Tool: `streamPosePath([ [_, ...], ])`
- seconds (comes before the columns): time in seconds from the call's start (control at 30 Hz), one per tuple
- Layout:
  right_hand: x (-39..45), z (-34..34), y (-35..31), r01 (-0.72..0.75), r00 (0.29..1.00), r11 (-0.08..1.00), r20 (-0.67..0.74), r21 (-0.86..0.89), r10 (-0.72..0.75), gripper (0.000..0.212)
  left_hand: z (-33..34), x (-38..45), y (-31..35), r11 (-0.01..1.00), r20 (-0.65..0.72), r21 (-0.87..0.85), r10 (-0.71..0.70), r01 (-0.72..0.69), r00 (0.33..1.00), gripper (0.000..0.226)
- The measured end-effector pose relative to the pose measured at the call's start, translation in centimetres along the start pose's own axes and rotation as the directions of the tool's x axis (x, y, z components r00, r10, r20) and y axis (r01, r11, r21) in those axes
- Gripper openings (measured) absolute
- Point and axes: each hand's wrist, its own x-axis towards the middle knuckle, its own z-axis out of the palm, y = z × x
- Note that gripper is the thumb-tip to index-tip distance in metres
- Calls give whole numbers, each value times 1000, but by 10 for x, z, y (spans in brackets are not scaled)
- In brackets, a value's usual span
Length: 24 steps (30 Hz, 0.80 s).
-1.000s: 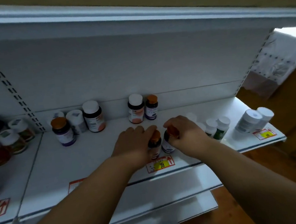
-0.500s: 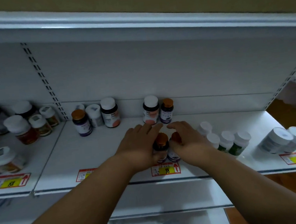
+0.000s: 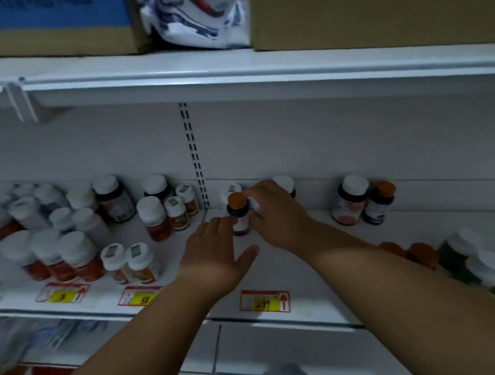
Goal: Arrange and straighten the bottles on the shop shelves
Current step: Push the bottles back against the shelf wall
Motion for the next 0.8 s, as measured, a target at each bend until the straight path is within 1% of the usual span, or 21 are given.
streamPosePath([
  [0.07,21,20,-4,16,993,990,120,-139,1,40,-5,5,-27,1000,35,-1,-6,6,999,67],
  [0.13,33,35,-5,36,979,972,201,-232,12,37,-8,8,-46,1000,65,1,21,-21,998,67],
  [0.2,38,45,-5,11,979,967,201,-254,41,43,-11,10,-61,999,96,-1,33,-33,995,67],
  [0.27,41,50,-7,-18,986,952,152,-306,67,50,-13,11,-72,999,123,-18,50,-48,991,66],
  [0.33,43,51,-9,-26,991,940,111,-340,68,46,-15,12,-79,997,165,-46,74,-68,984,65],
  [0.37,44,50,-11,-36,989,939,121,-343,83,42,-14,13,-81,995,181,-61,86,-77,980,65],
  [0.43,43,45,-15,-86,972,942,179,-324,150,33,-13,16,-82,992,185,-76,117,-104,976,63],
  [0.5,39,36,-15,-162,958,957,194,-242,212,19,-12,18,-76,984,156,-87,170,-158,973,59],
  [0.53,35,29,-14,-213,956,962,168,-173,242,20,-11,18,-71,976,142,-105,205,-191,968,57],
  [0.6,22,9,-10,-310,946,948,75,-71,315,30,-9,19,-58,949,140,-180,284,-257,949,51],
  [0.7,-1,-27,-4,-359,932,933,-65,-19,358,27,-4,17,-32,870,145,-306,443,-386,885,43],
  [0.8,-19,-60,6,-386,919,922,-84,-10,384,29,1,17,2,784,72,-339,573,-521,816,38],
])
